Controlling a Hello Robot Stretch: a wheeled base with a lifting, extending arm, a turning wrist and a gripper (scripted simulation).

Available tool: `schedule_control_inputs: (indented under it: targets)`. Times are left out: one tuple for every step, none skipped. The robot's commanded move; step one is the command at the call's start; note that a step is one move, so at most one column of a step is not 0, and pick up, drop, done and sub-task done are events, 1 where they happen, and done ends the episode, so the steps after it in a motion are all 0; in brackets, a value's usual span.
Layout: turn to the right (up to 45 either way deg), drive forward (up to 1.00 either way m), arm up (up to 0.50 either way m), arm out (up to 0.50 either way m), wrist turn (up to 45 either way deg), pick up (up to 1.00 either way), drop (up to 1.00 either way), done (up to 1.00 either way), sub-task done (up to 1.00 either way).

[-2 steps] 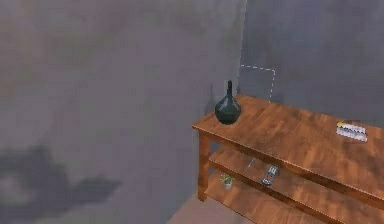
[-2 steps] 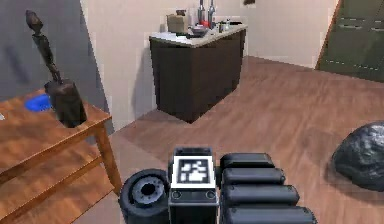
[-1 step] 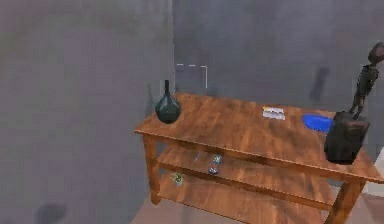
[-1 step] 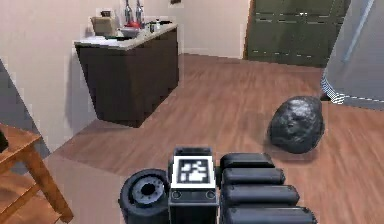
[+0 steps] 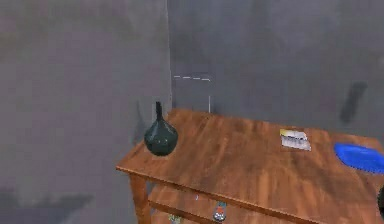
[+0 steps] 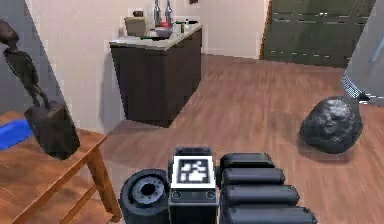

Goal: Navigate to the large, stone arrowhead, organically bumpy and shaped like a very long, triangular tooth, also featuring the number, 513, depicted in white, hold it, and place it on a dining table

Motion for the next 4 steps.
schedule_control_inputs:
  targets:
    - [-45.0,0.00,0.00,0.00,0.0,0.00,0.00,0.00,0.00]
    - [-3.0,0.00,0.00,0.00,0.0,0.00,0.00,0.00,0.00]
    - [0.0,0.00,0.00,0.48,0.0,0.00,0.00,0.00,0.00]
    - [0.0,0.00,0.00,0.00,39.0,0.00,0.00,0.00,0.00]
